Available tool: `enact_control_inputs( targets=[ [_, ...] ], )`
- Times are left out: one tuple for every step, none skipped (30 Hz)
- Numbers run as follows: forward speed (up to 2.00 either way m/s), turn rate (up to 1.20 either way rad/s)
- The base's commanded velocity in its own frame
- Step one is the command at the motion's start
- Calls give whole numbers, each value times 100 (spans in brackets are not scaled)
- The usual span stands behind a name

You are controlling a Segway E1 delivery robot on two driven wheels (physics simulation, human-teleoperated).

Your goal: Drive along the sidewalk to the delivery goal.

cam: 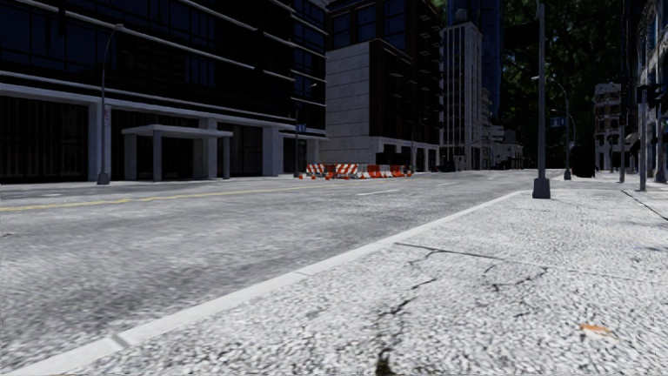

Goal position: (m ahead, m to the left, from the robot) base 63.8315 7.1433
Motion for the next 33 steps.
enact_control_inputs(
  targets=[
    [139, -106],
    [139, -106],
    [142, -106],
    [142, -106],
    [200, -106],
    [200, -106],
    [200, -106],
    [200, -106],
    [200, -106],
    [200, -106],
    [200, -106],
    [200, -106],
    [200, -106],
    [200, -106],
    [200, -105],
    [200, -104],
    [200, -104],
    [200, -104],
    [200, -104],
    [200, -104],
    [200, -104],
    [200, -102],
    [200, -100],
    [200, -100],
    [200, -98],
    [200, -11],
    [200, 0],
    [200, 0],
    [200, 0],
    [200, 0],
    [200, 0],
    [200, 0],
    [200, 0]
  ],
)
